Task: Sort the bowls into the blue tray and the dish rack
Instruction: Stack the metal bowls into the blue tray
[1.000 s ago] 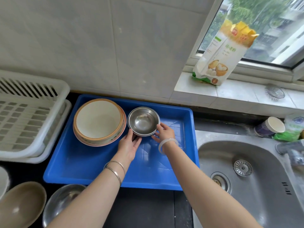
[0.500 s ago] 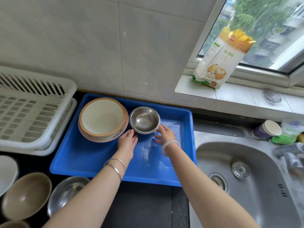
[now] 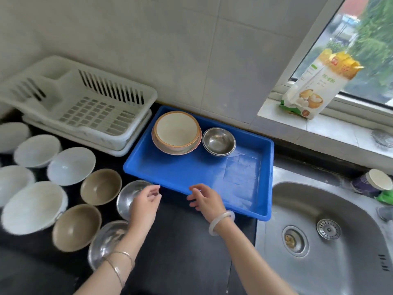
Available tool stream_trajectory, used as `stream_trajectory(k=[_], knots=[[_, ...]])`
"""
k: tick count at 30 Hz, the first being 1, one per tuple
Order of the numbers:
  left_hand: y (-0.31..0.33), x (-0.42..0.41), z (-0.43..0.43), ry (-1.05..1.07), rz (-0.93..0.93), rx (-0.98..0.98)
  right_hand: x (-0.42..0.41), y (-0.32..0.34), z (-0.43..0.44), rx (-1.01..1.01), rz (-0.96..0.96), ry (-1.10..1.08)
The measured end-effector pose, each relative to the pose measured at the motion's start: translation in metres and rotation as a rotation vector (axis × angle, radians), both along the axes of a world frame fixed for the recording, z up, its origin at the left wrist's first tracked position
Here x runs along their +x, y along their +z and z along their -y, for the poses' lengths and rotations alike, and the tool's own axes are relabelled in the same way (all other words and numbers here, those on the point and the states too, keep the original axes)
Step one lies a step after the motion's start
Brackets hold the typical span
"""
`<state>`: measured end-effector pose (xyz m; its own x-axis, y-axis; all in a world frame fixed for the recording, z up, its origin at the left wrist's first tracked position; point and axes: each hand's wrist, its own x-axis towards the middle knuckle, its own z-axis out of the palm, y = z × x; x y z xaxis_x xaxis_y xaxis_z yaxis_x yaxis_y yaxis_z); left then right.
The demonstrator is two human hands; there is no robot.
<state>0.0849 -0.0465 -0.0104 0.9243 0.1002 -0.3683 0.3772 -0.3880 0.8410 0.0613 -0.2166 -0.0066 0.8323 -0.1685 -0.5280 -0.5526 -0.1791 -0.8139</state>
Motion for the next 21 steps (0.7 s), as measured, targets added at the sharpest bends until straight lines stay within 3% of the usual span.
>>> stream_trajectory(k=[4, 9, 16, 21], knots=[[-0.012, -0.04, -0.053, 0.106, 0.089, 0.234, -0.007, -0.019, -0.031, -0.076, -0.14, 0.127], [-0.025, -0.083, -0.096, 0.346, 0.173, 0.366, 0.01, -0.037, -0.07, -0.244, -0.203, 0.278], [-0.046, -0.107, -0.113, 0.602, -0.004, 0.164, 0.036, -0.048, -0.096, -0.234, -0.249, 0.199], [-0.049, -0.108, -0.115, 0.621, -0.044, 0.091, 0.032, -0.038, -0.093, -0.241, -0.165, 0.136]])
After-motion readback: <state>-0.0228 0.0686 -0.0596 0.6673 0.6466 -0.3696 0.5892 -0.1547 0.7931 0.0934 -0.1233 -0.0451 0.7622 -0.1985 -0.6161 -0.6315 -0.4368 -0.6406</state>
